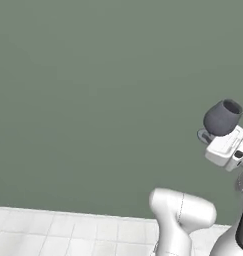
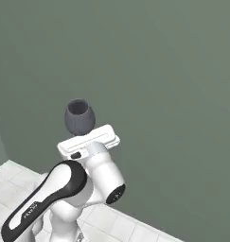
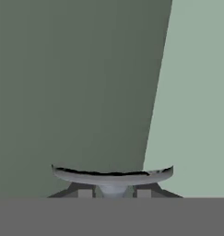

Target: Retrieve the wine glasses from the counter and place one next to each plate.

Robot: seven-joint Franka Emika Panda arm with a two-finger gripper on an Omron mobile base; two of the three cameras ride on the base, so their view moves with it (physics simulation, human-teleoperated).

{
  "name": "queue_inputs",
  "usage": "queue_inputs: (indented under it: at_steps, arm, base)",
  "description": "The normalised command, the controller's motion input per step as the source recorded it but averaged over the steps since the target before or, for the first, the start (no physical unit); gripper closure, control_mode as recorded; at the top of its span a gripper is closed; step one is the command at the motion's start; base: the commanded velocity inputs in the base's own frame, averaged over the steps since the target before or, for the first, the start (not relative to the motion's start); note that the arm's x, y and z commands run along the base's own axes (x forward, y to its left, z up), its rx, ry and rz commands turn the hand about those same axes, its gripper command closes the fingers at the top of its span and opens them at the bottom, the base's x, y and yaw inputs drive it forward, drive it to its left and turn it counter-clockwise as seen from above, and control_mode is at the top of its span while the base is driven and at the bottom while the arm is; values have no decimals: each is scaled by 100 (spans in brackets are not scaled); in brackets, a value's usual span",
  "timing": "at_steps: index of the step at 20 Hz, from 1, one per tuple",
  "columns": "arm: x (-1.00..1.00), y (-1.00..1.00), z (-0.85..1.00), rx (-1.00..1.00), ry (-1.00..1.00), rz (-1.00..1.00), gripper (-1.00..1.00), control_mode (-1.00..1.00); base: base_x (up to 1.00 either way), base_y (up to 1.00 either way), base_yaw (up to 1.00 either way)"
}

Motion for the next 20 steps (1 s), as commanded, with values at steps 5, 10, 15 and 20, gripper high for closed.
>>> queue_inputs:
  at_steps: [5, 10, 15, 20]
  arm:
    - [0, 0, 0, 0, 0, 0, 100, 100]
    - [0, 0, 0, 0, 0, 0, 100, 100]
    - [0, 0, 0, 0, 0, 0, 100, 100]
    - [0, 0, 0, 0, 0, 0, 100, 100]
  base:
    - [0, 0, -100]
    - [0, 0, -100]
    - [2, 3, -100]
    - [95, 83, -60]
